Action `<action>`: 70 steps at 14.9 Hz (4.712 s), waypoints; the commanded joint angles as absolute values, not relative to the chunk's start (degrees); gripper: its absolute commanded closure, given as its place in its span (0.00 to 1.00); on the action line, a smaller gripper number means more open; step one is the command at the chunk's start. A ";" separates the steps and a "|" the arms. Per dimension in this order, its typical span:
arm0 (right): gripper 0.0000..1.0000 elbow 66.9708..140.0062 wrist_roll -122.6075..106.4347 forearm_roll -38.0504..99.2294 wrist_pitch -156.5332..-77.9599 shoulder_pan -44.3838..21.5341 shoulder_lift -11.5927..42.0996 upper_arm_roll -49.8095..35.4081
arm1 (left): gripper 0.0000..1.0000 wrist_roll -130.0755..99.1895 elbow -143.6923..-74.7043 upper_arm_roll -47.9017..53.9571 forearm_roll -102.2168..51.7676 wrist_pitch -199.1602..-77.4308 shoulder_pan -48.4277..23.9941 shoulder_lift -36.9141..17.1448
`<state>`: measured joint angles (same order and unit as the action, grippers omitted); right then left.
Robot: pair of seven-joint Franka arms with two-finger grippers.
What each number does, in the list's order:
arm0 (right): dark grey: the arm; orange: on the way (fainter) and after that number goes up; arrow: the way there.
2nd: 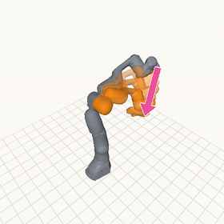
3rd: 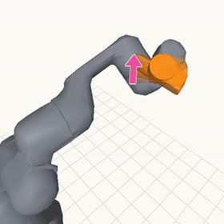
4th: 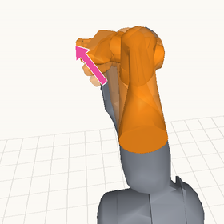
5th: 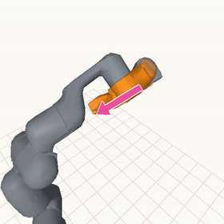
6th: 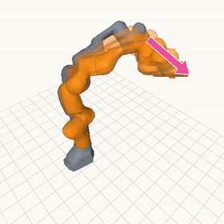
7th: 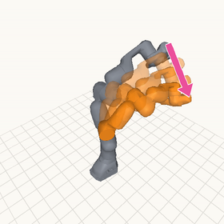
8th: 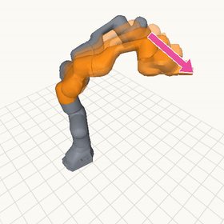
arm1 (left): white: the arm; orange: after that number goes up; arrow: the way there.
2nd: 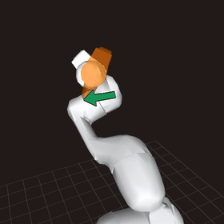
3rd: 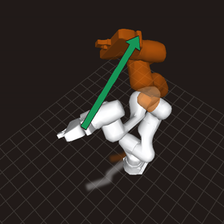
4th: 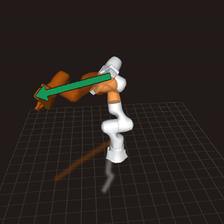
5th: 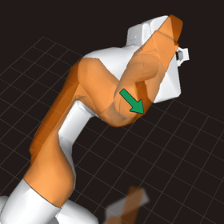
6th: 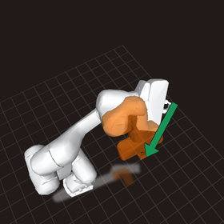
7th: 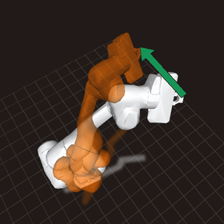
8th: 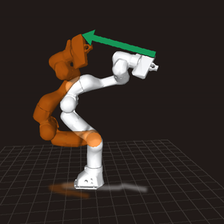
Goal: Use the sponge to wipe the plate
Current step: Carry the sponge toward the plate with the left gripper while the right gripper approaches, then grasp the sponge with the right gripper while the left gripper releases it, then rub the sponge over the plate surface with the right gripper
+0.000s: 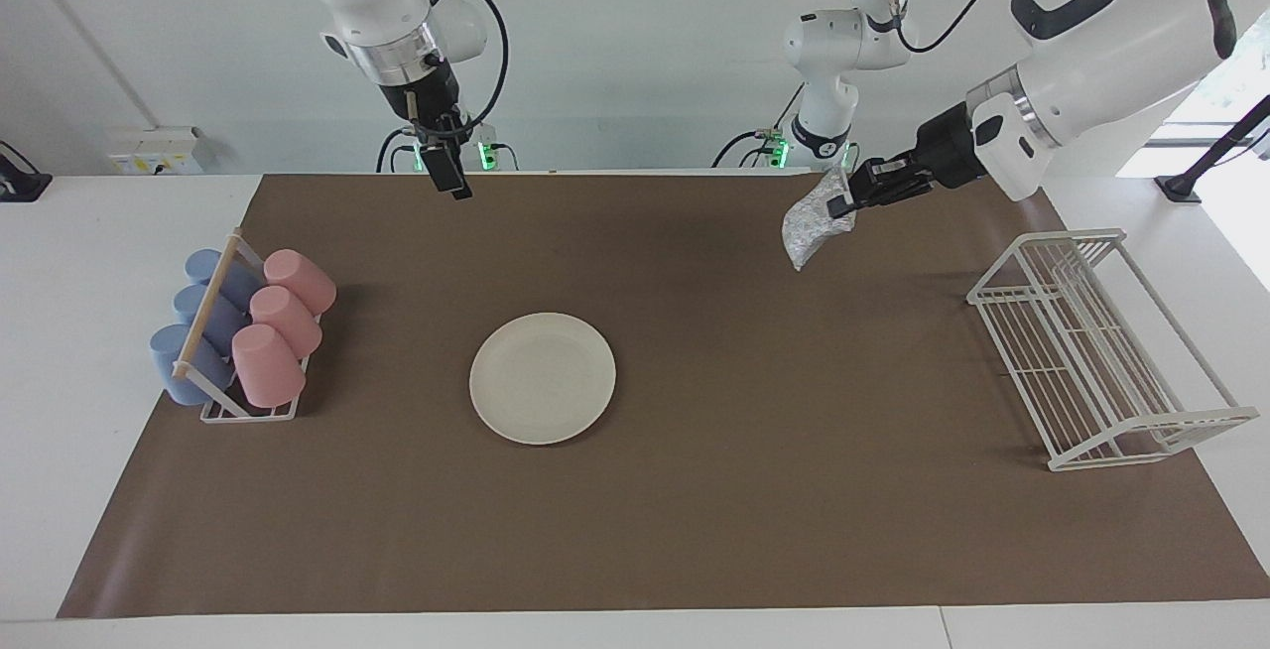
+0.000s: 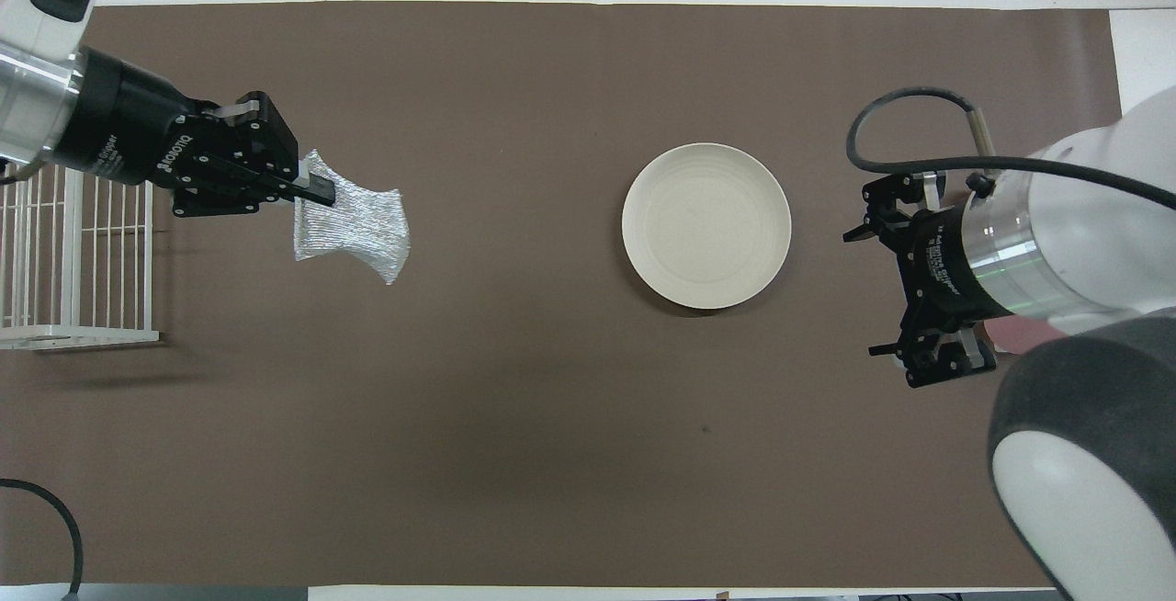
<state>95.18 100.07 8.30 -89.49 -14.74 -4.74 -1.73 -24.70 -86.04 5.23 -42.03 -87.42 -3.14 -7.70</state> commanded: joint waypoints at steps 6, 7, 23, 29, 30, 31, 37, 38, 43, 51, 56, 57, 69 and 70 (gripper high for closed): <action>0.00 99.84 106.79 10.62 -94.03 -21.62 -7.21 -2.11 | 1.00 -6.96 -121.45 6.15 -69.94 -105.99 -9.57 9.84; 0.00 100.80 106.79 14.38 -96.83 -21.53 -7.73 -2.02 | 1.00 -4.07 -122.86 6.07 -72.57 -106.78 -11.23 9.84; 0.00 114.25 113.64 16.61 -120.12 -30.23 -10.46 -3.52 | 1.00 13.18 -132.54 5.98 -90.62 -108.72 -15.12 11.16; 0.00 114.70 113.99 16.52 -123.66 -31.55 -9.23 -3.60 | 1.00 13.18 -132.54 5.80 -90.62 -106.70 -14.50 11.25; 0.08 114.78 113.99 16.61 -123.92 -31.55 -9.23 -3.60 | 1.00 13.18 -132.54 5.80 -90.62 -106.61 -14.50 11.25; 0.14 114.79 113.99 16.79 -123.93 -31.55 -9.23 -3.60 | 1.00 13.18 -132.54 5.80 -90.62 -106.61 -14.50 11.25; 0.75 115.58 113.73 17.31 -124.01 -31.64 -9.40 -3.69 | 1.00 13.18 -132.54 5.71 -90.61 -106.08 -14.50 11.43; 0.85 115.58 113.73 17.40 -124.01 -31.99 -9.32 -3.69 | 1.00 13.18 -132.54 5.71 -90.53 -106.08 -14.50 11.43; 1.00 115.40 113.73 18.19 -124.10 -32.08 -9.23 -3.69 | 1.00 13.18 -132.63 5.71 -90.53 -106.08 -14.50 11.43; 1.00 115.22 113.47 18.19 -124.10 -31.99 -9.14 -3.60 | 0.00 9.85 -132.28 5.54 -87.11 -106.79 -14.33 12.66; 1.00 115.66 106.55 18.11 -123.14 -28.76 -9.05 -3.52 | 0.00 7.38 -130.52 5.54 -71.40 -106.88 -11.52 12.48; 1.00 116.27 103.57 18.11 -123.31 -27.00 -8.44 -3.52 | 0.00 7.64 -130.43 5.54 -66.58 -106.96 -11.34 12.31; 1.00 123.57 81.21 17.93 -147.47 -19.34 10.80 -3.52 | 0.00 7.65 -125.16 5.62 -20.17 -108.02 -1.50 11.43; 1.00 123.66 81.21 18.02 -148.35 -19.25 11.94 -3.52 | 0.00 7.65 -124.98 5.62 -18.04 -108.28 -1.41 11.34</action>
<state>122.83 83.21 16.90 -146.27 -20.05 11.15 -2.85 8.45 -126.24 4.94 -23.39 -107.66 -2.84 11.40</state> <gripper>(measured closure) 0.907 0.000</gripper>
